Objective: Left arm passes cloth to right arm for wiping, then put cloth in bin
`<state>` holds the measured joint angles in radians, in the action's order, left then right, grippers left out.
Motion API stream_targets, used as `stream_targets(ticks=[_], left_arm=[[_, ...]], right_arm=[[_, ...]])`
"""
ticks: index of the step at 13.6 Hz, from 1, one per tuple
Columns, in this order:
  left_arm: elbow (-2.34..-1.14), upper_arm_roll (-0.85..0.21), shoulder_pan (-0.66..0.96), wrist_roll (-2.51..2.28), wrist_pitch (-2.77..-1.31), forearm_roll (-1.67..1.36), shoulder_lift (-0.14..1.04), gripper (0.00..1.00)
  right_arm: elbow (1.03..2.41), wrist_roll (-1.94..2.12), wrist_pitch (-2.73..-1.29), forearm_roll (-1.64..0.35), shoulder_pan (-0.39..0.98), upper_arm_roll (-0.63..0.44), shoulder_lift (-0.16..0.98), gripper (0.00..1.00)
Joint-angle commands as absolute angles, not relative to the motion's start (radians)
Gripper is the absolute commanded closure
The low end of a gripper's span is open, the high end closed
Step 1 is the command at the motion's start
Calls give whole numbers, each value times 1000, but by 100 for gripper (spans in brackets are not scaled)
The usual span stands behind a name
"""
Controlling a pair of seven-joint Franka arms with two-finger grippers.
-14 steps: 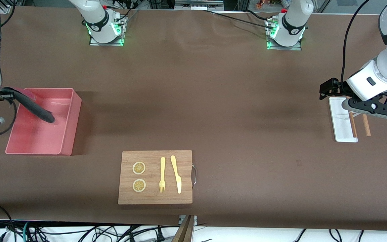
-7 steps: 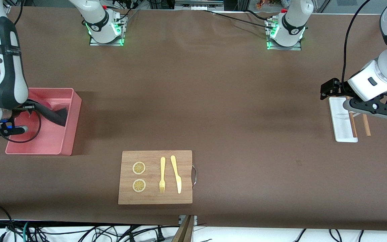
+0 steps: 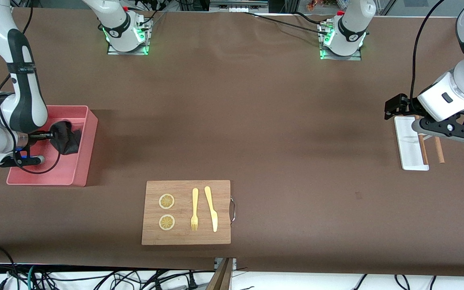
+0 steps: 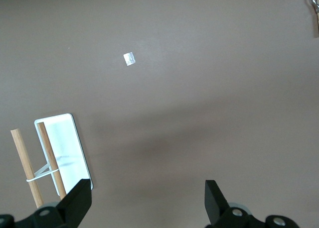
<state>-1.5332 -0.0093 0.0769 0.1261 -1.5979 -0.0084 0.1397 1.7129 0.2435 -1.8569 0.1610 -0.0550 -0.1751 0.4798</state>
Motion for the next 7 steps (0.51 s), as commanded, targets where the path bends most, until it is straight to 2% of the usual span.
stream_targets(ticks=[1, 7], left_arm=[[-1500, -9, 77, 129, -1577, 3, 153, 0], [-1500, -9, 77, 130, -1577, 2, 153, 0]], right_arm=[[1709, 244, -1826, 123, -54, -170, 385, 1], [1629, 242, -1654, 71, -52, -82, 236, 1]])
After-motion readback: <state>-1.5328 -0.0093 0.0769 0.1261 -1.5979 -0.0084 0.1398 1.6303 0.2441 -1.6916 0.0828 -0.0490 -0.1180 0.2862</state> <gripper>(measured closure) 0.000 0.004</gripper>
